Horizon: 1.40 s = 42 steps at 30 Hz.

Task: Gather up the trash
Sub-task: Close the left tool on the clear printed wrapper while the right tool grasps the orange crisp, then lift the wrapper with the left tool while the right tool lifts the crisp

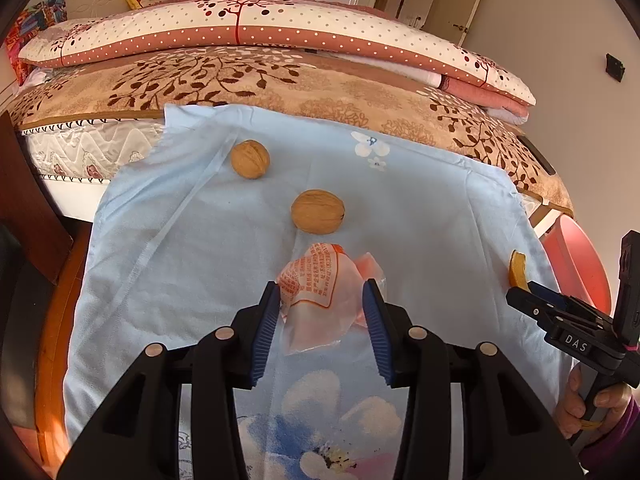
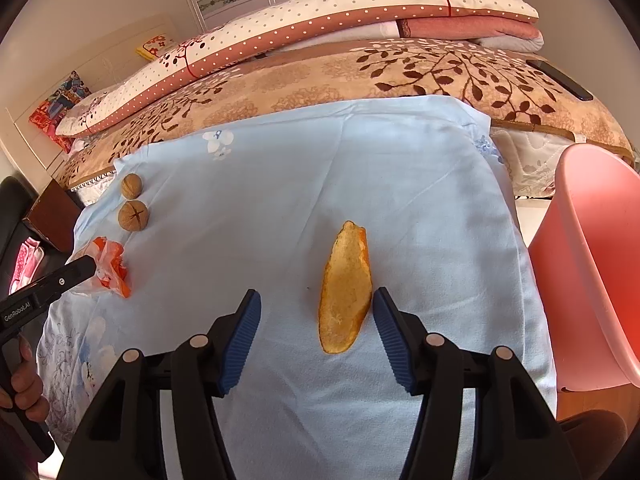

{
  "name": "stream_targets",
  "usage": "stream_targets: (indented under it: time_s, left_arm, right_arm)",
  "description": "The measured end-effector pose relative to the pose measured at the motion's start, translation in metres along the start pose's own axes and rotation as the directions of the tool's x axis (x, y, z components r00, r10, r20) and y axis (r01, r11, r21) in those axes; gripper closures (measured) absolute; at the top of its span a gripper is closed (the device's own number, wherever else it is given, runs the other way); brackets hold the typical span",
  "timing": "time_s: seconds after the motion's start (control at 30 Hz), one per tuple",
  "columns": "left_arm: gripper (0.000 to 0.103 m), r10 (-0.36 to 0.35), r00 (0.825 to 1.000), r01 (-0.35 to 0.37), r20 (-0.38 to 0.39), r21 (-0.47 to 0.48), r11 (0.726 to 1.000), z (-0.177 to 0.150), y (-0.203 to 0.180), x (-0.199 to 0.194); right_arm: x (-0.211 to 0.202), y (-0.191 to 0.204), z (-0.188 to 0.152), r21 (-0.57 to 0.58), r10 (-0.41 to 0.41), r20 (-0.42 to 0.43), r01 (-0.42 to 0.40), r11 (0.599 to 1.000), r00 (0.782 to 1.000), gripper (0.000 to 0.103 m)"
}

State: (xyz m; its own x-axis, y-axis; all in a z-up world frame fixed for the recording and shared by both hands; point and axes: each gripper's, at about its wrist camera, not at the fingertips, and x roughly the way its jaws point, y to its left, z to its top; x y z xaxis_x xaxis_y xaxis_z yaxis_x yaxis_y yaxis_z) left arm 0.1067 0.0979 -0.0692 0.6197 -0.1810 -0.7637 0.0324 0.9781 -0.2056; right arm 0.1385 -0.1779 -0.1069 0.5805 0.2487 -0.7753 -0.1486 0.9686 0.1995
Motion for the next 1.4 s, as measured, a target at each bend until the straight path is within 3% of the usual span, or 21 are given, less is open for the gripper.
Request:
stream_targets:
  time_s: [0.2,0.3,0.63,1.07,1.4]
  left_arm:
    - [0.061,0.013,1.0,-0.013,0.007,0.004,1.0,-0.004,-0.002,-0.003]
    - [0.074,0.018,1.0,-0.019,0.015,0.016,1.0,-0.007,-0.005,-0.007]
    - [0.084,-0.02,1.0,0.019,0.018,0.023,1.0,-0.013,-0.013,-0.016]
    - [0.085,-0.075,0.997,0.073,0.031,0.081,0.994,-0.016,-0.051,-0.022]
    - [0.085,-0.08,0.995,0.072,0.055,0.137,0.988,-0.017,-0.087,-0.023]
  right_arm:
    - [0.002,-0.003,0.0,0.011,0.008,-0.016,-0.008,1.0,1.0,0.066]
    - [0.002,-0.005,-0.001,0.016,0.012,-0.019,-0.012,1.0,1.0,0.073]
    - [-0.004,-0.009,-0.002,0.033,0.026,-0.014,-0.026,0.999,1.0,0.079]
    - [-0.021,-0.004,-0.019,-0.02,0.028,-0.003,-0.028,0.999,1.0,0.082]
    - [-0.035,0.002,-0.03,-0.052,0.051,0.004,-0.051,0.997,0.999,0.082]
